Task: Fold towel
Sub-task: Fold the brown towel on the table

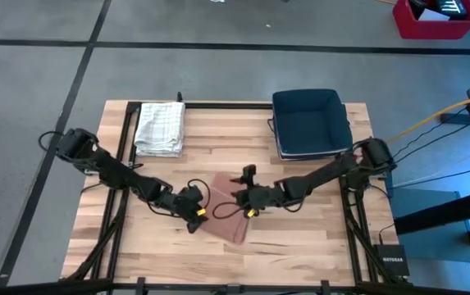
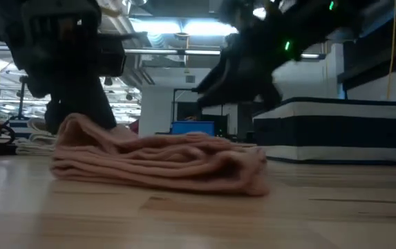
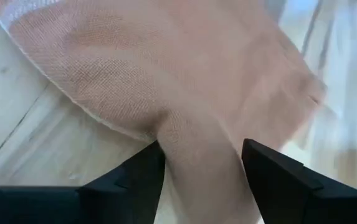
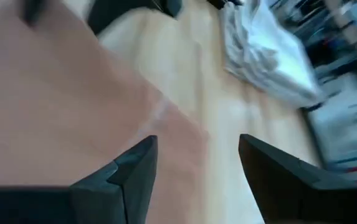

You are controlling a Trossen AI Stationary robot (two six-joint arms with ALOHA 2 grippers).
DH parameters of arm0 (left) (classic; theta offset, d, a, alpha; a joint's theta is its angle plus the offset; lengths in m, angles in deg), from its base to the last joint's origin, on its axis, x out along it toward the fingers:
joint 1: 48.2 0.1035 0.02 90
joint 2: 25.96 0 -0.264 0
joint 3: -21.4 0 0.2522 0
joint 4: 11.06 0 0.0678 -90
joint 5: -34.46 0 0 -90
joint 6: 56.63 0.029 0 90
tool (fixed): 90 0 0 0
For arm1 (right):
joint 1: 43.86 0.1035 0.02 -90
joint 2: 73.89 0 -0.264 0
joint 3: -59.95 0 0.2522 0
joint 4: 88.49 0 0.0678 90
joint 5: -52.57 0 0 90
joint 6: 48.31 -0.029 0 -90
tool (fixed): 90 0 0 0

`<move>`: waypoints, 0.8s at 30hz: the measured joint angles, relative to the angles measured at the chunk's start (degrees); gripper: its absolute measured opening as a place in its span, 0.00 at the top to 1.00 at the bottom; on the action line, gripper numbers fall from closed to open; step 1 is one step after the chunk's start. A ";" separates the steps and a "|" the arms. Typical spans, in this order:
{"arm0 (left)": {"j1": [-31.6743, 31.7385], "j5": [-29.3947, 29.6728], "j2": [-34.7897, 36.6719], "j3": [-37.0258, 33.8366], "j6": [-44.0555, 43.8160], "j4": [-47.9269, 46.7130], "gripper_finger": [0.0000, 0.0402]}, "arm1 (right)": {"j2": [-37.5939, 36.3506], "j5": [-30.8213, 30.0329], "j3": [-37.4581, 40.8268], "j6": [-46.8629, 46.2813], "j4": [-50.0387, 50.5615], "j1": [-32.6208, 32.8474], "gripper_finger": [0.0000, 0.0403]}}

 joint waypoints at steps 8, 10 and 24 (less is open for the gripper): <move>-1.41 -2.44 6.75 1.94 7.31 -7.93 0.49 | -6.21 20.62 -1.38 -31.67 7.84 4.83 0.43; -2.35 -2.05 6.91 1.97 12.53 -7.90 0.49 | -4.82 22.26 -1.31 -36.11 4.77 7.53 0.43; -7.41 7.84 3.19 4.77 45.87 -6.19 0.49 | 2.13 6.10 -1.39 -46.19 -4.65 14.76 0.43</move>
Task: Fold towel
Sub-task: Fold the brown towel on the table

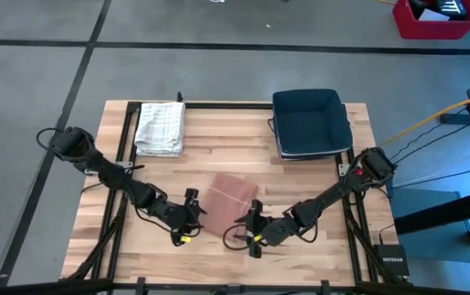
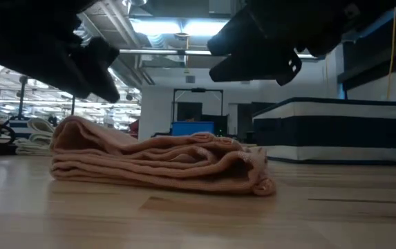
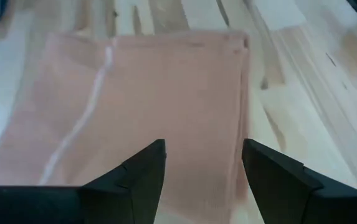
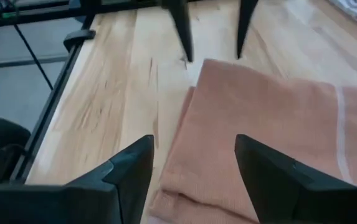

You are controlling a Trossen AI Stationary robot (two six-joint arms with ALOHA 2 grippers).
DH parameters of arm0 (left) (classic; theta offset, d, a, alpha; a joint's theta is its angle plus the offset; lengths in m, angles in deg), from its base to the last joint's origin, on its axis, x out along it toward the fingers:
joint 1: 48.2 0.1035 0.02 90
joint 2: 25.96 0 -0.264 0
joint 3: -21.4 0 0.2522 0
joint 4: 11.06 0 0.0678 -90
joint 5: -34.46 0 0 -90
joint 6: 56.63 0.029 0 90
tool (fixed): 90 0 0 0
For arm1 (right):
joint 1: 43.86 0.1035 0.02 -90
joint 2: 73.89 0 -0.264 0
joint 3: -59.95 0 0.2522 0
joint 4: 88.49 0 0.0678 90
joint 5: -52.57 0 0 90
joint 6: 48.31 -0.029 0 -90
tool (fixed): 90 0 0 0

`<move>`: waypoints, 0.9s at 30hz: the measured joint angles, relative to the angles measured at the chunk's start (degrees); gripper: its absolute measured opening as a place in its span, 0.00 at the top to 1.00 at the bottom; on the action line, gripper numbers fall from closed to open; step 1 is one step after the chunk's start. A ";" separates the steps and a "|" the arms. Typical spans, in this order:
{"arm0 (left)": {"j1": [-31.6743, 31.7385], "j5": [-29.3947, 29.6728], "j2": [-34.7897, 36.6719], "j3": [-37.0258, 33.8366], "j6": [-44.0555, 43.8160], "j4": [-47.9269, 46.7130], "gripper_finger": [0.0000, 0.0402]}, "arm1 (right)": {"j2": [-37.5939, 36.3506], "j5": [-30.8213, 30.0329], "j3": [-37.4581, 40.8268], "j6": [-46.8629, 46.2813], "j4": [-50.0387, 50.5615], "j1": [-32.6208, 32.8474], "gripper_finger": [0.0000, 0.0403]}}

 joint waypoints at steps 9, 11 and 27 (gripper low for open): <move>-4.14 2.60 -2.28 5.66 1.71 -1.95 0.49 | 0.20 -1.17 0.01 0.50 -0.18 -0.02 0.43; -5.15 5.05 -3.51 9.01 3.35 -6.99 0.49 | 0.27 -1.21 0.01 0.64 -0.33 -0.02 0.43; -2.38 12.30 -13.42 11.61 9.37 -16.19 0.49 | 1.84 -0.74 -0.01 1.27 -0.88 -0.76 0.43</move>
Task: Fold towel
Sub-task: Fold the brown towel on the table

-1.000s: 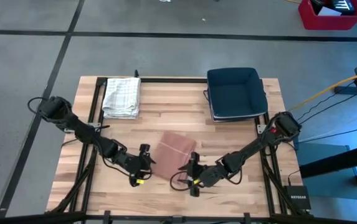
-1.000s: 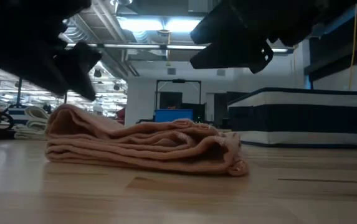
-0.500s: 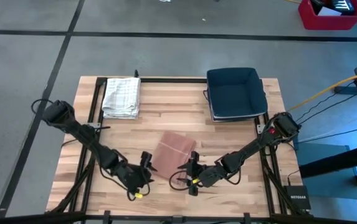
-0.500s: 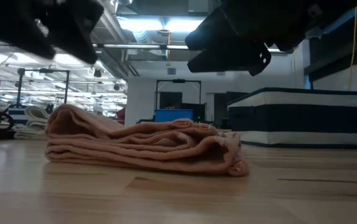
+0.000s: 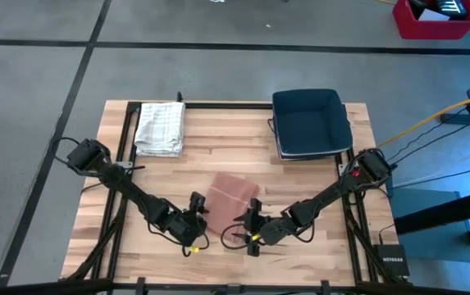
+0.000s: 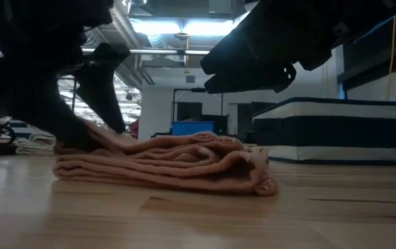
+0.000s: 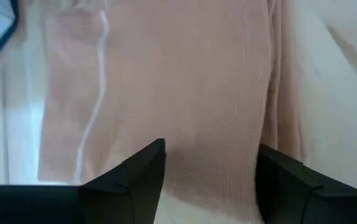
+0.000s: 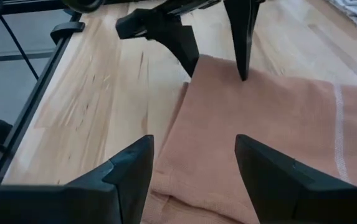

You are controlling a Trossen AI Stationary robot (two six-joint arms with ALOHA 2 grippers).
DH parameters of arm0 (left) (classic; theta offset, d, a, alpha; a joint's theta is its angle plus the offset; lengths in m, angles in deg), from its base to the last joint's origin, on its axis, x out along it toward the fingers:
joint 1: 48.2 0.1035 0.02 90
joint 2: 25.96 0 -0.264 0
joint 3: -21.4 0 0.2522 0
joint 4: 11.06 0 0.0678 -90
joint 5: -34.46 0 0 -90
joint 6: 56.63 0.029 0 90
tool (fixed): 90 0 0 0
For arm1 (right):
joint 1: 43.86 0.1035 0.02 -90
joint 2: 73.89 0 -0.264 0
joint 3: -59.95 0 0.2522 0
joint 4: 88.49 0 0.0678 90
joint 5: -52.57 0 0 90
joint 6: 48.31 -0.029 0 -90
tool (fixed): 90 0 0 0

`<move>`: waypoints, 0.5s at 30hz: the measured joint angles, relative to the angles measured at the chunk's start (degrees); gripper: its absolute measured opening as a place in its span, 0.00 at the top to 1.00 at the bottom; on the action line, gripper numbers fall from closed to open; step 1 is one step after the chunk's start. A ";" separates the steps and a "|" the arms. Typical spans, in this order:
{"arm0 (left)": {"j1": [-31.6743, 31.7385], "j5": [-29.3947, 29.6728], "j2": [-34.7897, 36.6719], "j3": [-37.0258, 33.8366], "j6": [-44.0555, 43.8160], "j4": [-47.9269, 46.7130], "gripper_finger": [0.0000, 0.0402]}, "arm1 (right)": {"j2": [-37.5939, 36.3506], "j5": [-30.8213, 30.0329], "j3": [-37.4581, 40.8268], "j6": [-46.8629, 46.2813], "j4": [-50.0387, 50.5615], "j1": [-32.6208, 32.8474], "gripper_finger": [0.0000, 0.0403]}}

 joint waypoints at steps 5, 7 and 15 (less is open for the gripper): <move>0.01 1.59 0.02 0.78 -0.24 0.79 0.49 | 0.00 0.02 0.00 0.09 -1.04 0.00 0.43; 0.30 2.42 0.02 0.76 -0.72 2.30 0.49 | 0.00 0.02 0.00 0.20 -0.94 0.00 0.43; 1.80 -0.20 -1.47 0.62 -4.44 5.50 0.49 | 0.00 2.66 0.00 -2.93 -1.52 0.00 0.43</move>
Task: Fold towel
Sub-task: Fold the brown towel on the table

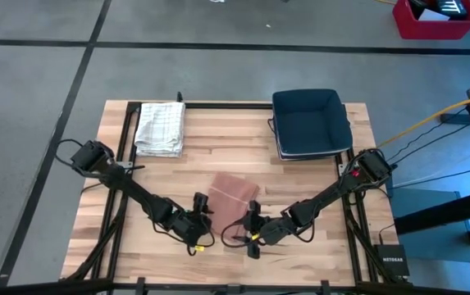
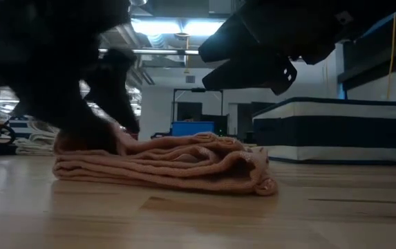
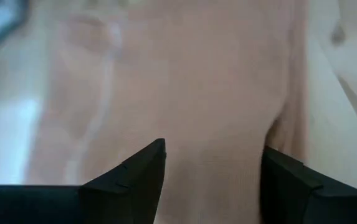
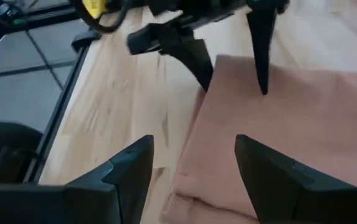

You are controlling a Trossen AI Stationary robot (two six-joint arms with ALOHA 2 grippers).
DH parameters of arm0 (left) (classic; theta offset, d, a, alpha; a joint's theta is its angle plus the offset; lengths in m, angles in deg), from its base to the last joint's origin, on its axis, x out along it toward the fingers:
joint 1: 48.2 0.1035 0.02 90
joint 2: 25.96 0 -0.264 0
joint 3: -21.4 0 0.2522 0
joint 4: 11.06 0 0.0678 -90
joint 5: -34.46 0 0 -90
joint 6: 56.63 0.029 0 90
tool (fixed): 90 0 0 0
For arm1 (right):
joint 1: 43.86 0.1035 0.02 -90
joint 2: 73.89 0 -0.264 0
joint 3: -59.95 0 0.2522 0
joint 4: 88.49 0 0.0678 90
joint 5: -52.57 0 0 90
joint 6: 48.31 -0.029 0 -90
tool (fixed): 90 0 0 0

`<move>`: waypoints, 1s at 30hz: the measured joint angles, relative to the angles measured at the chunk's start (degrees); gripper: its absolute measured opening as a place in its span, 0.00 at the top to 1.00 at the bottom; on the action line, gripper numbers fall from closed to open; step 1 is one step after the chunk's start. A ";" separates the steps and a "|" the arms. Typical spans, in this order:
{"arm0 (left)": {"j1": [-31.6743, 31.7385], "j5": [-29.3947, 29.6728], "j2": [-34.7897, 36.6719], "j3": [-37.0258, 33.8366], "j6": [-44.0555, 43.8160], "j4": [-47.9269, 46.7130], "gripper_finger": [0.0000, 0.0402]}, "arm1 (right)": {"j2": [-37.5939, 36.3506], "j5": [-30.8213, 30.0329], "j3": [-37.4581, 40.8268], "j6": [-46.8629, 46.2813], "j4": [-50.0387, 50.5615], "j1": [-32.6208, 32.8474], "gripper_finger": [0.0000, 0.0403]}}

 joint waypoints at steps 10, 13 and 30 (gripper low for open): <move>-0.71 0.01 -2.01 -0.06 1.54 0.13 0.52 | 0.00 0.75 0.00 -1.01 0.00 0.00 0.43; -0.22 1.66 -2.01 -0.06 -1.53 0.72 0.61 | 0.00 0.97 0.00 -1.01 -0.40 0.00 0.43; 0.67 1.13 -2.01 -0.06 -6.60 5.39 0.95 | 7.73 -3.01 -18.83 6.41 21.13 0.81 0.43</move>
